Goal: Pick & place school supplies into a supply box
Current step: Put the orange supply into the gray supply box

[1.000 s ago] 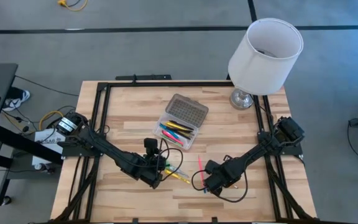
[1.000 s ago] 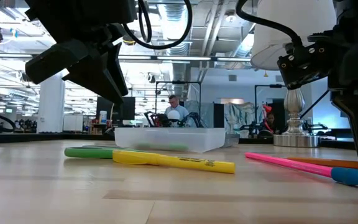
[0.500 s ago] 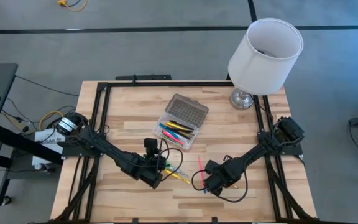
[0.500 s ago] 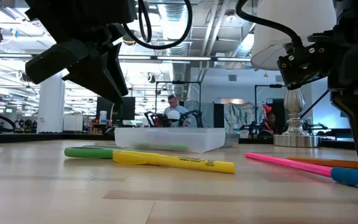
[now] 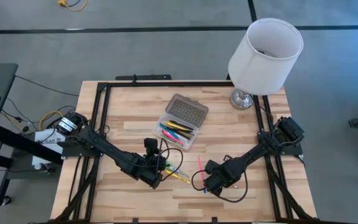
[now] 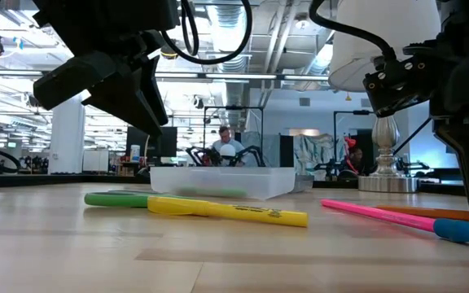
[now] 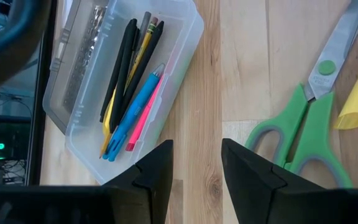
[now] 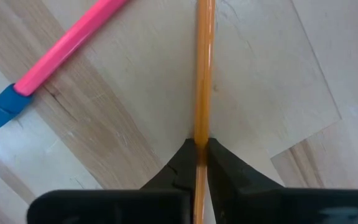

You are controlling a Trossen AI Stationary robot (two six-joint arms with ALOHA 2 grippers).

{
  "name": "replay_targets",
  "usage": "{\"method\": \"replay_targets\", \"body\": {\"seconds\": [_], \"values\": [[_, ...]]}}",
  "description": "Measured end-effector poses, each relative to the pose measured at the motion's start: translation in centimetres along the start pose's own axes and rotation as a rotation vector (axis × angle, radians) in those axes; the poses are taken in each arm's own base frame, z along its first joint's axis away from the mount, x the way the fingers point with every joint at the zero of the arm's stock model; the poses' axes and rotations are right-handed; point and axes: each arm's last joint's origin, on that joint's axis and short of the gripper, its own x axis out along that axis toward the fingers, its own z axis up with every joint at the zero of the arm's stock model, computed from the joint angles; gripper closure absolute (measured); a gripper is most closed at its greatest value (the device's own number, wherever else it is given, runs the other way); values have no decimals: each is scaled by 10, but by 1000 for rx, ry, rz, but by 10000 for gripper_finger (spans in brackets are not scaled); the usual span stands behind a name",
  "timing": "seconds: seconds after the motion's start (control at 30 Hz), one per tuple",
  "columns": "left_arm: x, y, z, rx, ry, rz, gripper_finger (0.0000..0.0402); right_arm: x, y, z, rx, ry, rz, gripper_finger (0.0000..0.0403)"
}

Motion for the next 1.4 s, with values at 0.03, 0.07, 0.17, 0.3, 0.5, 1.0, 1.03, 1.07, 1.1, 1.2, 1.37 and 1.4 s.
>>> {"method": "replay_targets", "body": {"seconds": [0.03, 0.07, 0.17, 0.3, 0.5, 1.0, 1.03, 1.07, 1.1, 1.2, 1.37, 1.4], "values": [[0, 0, 0, 1, 0, 0, 270, 0, 0, 0, -5, 0, 0, 389], [0, 0, 0, 1, 0, 0, 270, 0, 0, 0, -6, 0, 0, 391], [0, 0, 0, 1, 0, 0, 270, -2, 0, 0, -7, -6, -12, 396], [0, 0, 0, 1, 0, 0, 270, -8, 2, 0, -13, -1, -57, 399], [0, 0, 0, 1, 0, 2, 270, -19, 2, -1, -34, 26, -117, 398], [0, 0, 0, 0, 0, 3, 270, -39, -7, 2, -28, -20, -291, 399], [0, 0, 0, 0, 0, 3, 270, -41, -8, 3, -27, -31, -304, 399], [0, 0, 0, 0, 0, 3, 270, -43, -9, 5, -32, -42, -319, 399], [0, 0, 0, 0, 0, 3, 270, -45, -9, 7, -38, -56, -328, 398], [0, 0, 0, 0, 0, 3, 270, -52, -10, 18, -54, -111, -342, 398], [0, 0, 0, 1, 2, 4, 270, -61, -19, 45, -87, -174, -354, 398], [0, 0, 0, -2, 3, 4, 270, -62, -22, 52, -92, -184, -352, 398]]}}
